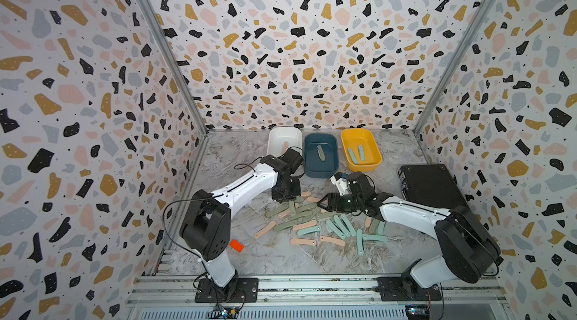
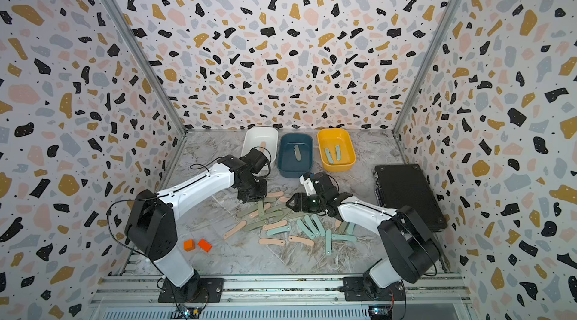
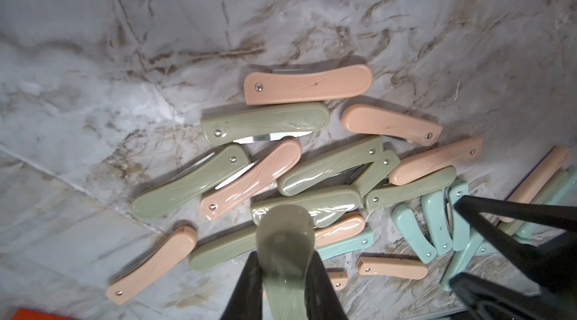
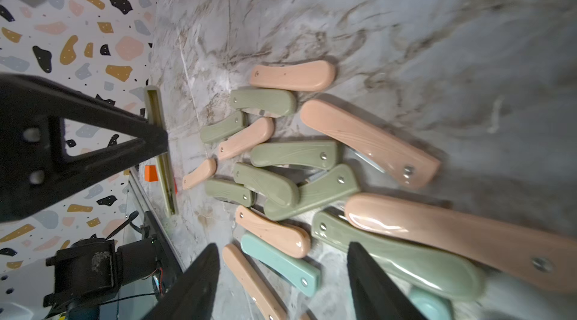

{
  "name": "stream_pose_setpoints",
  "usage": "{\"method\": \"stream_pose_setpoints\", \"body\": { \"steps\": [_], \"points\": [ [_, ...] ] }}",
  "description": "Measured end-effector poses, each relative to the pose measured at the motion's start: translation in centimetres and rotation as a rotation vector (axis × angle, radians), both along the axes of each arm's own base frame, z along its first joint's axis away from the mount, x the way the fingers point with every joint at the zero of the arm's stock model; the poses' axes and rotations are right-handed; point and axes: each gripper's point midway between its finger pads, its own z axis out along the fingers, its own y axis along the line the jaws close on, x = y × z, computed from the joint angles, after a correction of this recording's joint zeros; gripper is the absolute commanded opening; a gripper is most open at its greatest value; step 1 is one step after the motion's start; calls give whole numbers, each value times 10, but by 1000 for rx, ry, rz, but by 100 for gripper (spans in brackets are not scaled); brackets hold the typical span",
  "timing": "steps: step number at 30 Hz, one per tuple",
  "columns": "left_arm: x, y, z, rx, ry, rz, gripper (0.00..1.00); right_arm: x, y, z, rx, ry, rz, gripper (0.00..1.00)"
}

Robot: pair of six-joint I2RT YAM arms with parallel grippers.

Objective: Place the fruit knives into the storage box by color
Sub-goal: Pick up the fruit knife from the center of the board.

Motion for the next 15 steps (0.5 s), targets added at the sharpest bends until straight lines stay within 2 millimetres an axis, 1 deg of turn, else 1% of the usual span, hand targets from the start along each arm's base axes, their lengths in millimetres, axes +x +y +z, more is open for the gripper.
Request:
{"method": "stream_pose_setpoints", "body": {
  "steps": [3, 8, 11, 13, 15],
  "points": [
    [3, -3, -1, -12, 8, -2, 19, 4, 22, 10, 52, -24, 33, 62],
    [5, -10, -1, -33, 23, -10, 18, 9, 61, 23, 143, -59, 100, 53],
    [9, -9, 5, -32, 13, -10, 18, 5, 78, 18, 172, -45, 135, 47],
    [13, -10, 10, -44, 0, -9, 19, 4, 83, 11, 177, -24, 142, 43],
    [14, -10, 11, -45, -5, -13, 19, 2, 87, 8, 185, -16, 152, 42]
  ]
}}
